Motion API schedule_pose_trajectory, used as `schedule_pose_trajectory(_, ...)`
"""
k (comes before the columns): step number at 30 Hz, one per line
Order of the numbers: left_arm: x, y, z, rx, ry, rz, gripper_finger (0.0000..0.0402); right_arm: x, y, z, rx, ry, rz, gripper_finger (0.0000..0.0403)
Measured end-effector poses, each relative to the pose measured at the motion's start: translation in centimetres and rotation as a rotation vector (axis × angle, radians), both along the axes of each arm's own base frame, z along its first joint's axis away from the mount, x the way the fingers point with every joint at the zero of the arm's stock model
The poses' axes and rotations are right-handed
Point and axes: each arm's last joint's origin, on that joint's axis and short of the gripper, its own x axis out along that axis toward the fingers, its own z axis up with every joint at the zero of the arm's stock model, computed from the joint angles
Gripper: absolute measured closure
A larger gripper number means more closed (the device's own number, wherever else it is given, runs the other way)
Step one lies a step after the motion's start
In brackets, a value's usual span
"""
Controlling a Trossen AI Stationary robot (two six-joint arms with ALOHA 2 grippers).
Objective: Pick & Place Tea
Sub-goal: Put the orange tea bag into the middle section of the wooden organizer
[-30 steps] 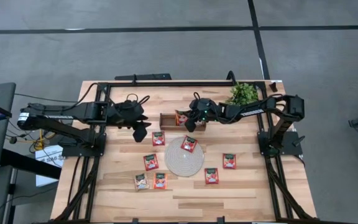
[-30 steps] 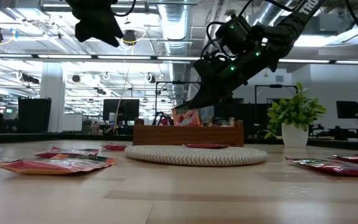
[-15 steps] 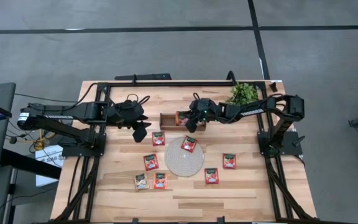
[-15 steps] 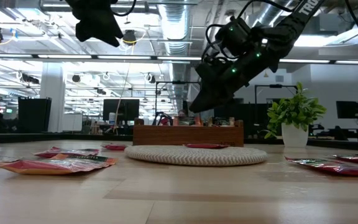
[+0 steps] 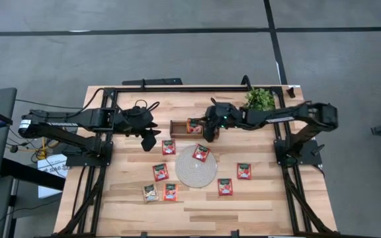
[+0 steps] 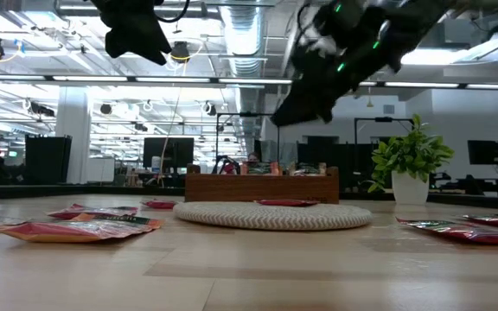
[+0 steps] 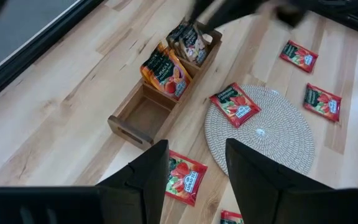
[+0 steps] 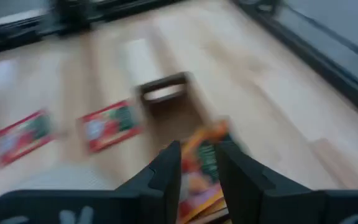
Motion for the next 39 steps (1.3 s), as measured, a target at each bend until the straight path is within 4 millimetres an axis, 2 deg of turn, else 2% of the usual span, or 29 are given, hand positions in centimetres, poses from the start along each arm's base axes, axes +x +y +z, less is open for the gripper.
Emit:
schedule_pose_trajectory(8, 0.0, 0.0, 0.0, 0.018, 0.007, -0.016, 0.025, -4.0, 5.9, 3.4, 0.041, 0.116, 0.208, 0.0312)
schedule_pose_trajectory(14, 0.3, 0.0, -0.2, -0.013, 0.013, -0.003, 0.025, -6.0, 9.6, 4.5, 0.142, 0.145, 0.264, 0.0312)
schedule_pose_trajectory(18, 0.8, -0.2, -0.7, -0.042, 0.039, -0.032, 0.025, -7.2, 11.2, 5.3, 0.197, 0.137, 0.26, 0.0314)
schedule_pose_trajectory(26, 2.8, -1.1, -2.9, -0.094, 0.136, -0.111, 0.025, -10.0, 11.3, 8.2, 0.043, -0.001, 0.12, 0.0331)
schedule_pose_trajectory(30, 3.8, -1.5, -4.1, -0.117, 0.189, -0.142, 0.025, -11.9, 10.8, 8.8, 0.006, 0.012, 0.087, 0.0333)
schedule_pose_trajectory(35, 4.5, -1.8, -5.1, -0.171, 0.234, -0.193, 0.025, -13.9, 10.0, 9.0, -0.004, 0.004, 0.06, 0.0333)
schedule_pose_trajectory(39, 4.9, -2.1, -5.7, -0.22, 0.262, -0.243, 0.025, -15.6, 9.4, 8.2, 0.022, -0.049, 0.043, 0.0333)
